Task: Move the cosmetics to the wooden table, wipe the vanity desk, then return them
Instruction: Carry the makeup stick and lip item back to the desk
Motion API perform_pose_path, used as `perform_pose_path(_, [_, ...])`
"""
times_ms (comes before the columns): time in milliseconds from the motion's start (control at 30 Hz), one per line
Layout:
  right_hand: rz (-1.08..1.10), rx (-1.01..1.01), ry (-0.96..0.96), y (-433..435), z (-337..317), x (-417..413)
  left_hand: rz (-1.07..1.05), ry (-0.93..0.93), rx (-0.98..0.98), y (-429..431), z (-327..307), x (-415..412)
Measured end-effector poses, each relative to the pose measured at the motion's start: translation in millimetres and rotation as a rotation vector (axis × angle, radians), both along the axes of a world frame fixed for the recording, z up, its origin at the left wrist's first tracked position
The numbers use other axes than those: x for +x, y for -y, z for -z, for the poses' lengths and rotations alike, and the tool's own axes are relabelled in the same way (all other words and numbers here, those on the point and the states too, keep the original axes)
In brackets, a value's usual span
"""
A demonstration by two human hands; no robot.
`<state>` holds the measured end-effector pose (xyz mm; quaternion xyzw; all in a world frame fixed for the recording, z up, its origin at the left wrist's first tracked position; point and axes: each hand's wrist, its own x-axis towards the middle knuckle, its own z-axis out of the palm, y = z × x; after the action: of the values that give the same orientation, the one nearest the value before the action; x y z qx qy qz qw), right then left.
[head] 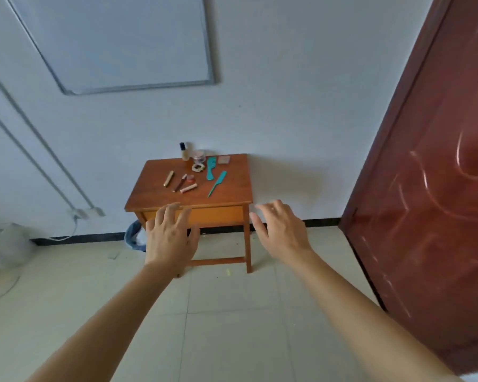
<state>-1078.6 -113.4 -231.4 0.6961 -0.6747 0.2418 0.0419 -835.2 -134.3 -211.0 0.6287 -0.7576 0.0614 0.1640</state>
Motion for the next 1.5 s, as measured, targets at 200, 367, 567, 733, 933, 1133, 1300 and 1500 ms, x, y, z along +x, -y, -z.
perform_pose_path(200, [-0.08,0.049,-0.012,89,16,52,-0.126,-0.041,0.026,75,6,57])
perform_pose_path(367, [-0.097,0.047,-0.003,182,36,47,-0.147,0.0,0.089,158,27,55])
perform_pose_path(567, [-0.082,0.169,0.04,301,54,25,-0.207,0.07,0.25,274,39,31])
perform_pose_path(733, [-0.121,0.183,0.016,397,44,16,-0.263,0.069,0.243,360,25,26])
perform_pose_path(933, [-0.144,0.245,-0.003,478,58,41,-0.254,0.081,0.23,436,25,53])
perform_pose_path(1133, [-0.057,0.322,-0.023,536,90,83,-0.19,0.089,0.312,520,64,96])
perform_pose_path(1300, [0.003,0.476,-0.019,566,121,120,-0.097,0.173,0.463,573,110,127])
perform_pose_path(1500, [-0.064,0.689,0.006,573,161,154,-0.049,0.19,0.65,604,172,143])
